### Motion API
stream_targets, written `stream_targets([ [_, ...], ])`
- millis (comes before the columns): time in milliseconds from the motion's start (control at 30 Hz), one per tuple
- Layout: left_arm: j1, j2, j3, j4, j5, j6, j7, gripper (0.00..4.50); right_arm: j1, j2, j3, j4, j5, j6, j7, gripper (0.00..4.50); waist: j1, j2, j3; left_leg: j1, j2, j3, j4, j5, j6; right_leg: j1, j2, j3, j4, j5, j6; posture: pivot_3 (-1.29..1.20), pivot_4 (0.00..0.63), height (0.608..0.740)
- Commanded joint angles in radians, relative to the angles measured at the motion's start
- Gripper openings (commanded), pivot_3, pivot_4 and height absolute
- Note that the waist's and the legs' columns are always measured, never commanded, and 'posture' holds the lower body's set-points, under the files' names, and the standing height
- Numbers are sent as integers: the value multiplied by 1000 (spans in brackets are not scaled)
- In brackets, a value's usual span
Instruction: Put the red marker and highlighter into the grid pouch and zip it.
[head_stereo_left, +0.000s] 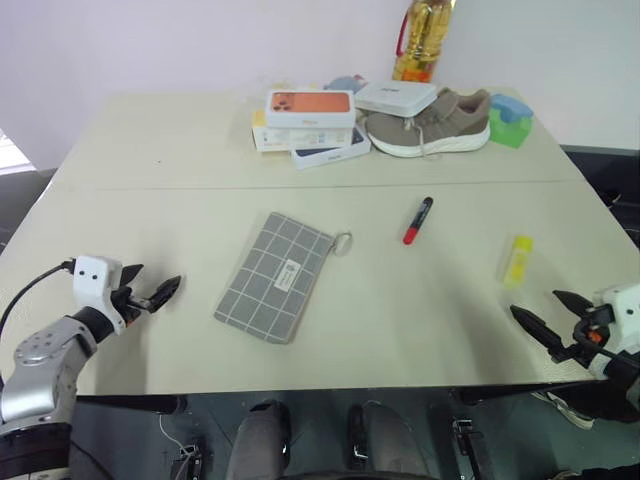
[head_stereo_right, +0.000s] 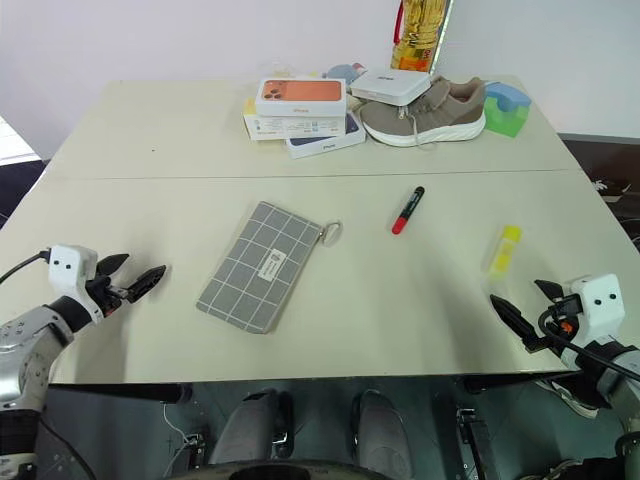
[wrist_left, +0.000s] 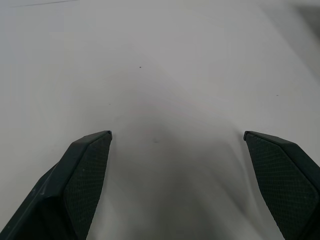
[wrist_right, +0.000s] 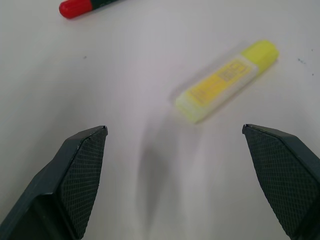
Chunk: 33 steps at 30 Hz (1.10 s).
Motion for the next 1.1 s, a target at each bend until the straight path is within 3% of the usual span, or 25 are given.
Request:
stream_targets([
  [33, -1, 5, 32, -38, -3, -19, 16, 4455, -3, -13, -12, -11, -4, -20, -1, 4500, 0, 0, 0, 0, 0, 0, 0, 0, 0, 0, 0, 0, 0, 0, 0, 0, 150, 724],
  [333, -32, -15, 43, -45, -34, -12, 57, 4455, -69, -13, 6, -36, 39, 47, -15, 4500, 0, 0, 0, 0, 0, 0, 0, 0, 0, 0, 0, 0, 0, 0, 0, 0, 150, 724],
  [500, -40, -72, 32, -95, -43, -39, 81, 4455, -183, 4, 166, -201, 104, 126, -26, 4500, -5, 0, 0, 0, 0, 0, 0, 0, 0, 0, 0, 0, 1, 0, 0, 0, 150, 724],
  [600, -15, -100, 19, -128, -37, -52, 69, 4500, -293, 41, 289, -260, 125, 162, -60, 3620, -7, 0, 0, 0, 0, 0, 0, 0, 0, 0, 1, 0, 1, 0, 0, 0, 150, 724],
  [833, -4, -118, -23, -163, -26, -80, 39, 4500, -518, 149, 610, -246, -6, 229, -186, 50, 1, -2, -1, -1, 0, -1, 0, 0, 0, 0, 0, 0, 1, 0, 0, 0, 150, 724],
  [1100, 29, -112, -58, -224, -21, -102, -3, 4500, -769, 379, 877, 31, -228, 208, -333, 50, -18, -2, -1, -1, 0, -1, 0, 0, 0, -1, 1, 0, 2, 1, 0, 0, 150, 724],
])
